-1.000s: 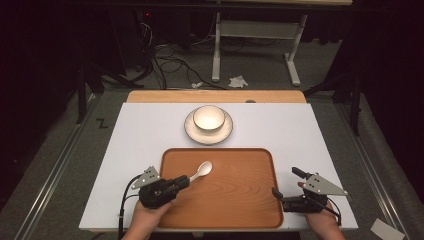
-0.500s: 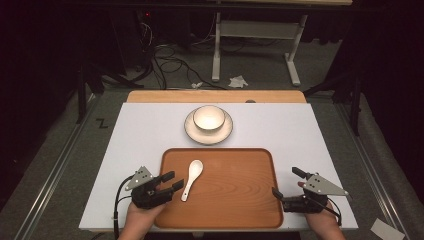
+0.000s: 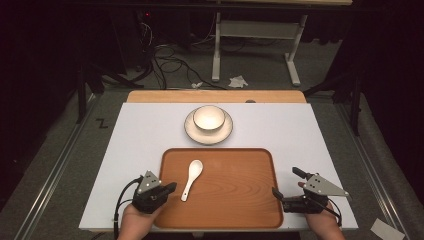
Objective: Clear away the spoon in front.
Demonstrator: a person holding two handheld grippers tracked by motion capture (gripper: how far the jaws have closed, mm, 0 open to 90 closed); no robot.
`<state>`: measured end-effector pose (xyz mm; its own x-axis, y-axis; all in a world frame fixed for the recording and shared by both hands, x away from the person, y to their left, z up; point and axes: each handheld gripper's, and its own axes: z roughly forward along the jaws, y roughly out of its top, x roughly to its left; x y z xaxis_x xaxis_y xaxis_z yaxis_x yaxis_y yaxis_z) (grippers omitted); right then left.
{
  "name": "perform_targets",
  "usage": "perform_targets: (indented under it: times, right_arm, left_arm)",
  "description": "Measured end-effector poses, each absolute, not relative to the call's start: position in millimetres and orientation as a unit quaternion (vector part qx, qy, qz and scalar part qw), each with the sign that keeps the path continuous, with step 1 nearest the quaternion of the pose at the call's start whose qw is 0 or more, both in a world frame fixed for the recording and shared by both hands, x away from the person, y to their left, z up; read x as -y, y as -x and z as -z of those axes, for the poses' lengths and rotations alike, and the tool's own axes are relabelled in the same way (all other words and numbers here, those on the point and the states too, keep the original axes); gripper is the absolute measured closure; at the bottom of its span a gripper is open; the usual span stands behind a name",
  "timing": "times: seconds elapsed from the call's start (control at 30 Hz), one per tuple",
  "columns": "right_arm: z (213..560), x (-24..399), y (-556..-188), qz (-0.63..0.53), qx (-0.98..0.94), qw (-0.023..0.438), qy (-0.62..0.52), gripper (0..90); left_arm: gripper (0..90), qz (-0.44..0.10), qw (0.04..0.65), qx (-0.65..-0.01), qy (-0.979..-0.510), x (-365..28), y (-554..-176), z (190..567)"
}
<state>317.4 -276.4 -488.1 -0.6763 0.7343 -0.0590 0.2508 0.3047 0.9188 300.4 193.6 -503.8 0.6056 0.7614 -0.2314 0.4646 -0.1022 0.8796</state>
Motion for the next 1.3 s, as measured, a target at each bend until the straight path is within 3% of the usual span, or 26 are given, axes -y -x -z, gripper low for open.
perform_targets:
  times: [0.6,1.3]
  right_arm:
    - [487.7,276.0,-316.8,-0.496,-0.769,0.246,-0.321,2.9]
    - [487.4,276.5,-316.5,-0.496,-0.769,0.245,-0.319,2.9]
  left_arm:
    - [90.0,-0.143,0.398,-0.428,-0.799,-177.8,-298.1,510.5]
    - [90.0,-0.141,0.367,-0.383,-0.836,-153.0,-293.4,513.1]
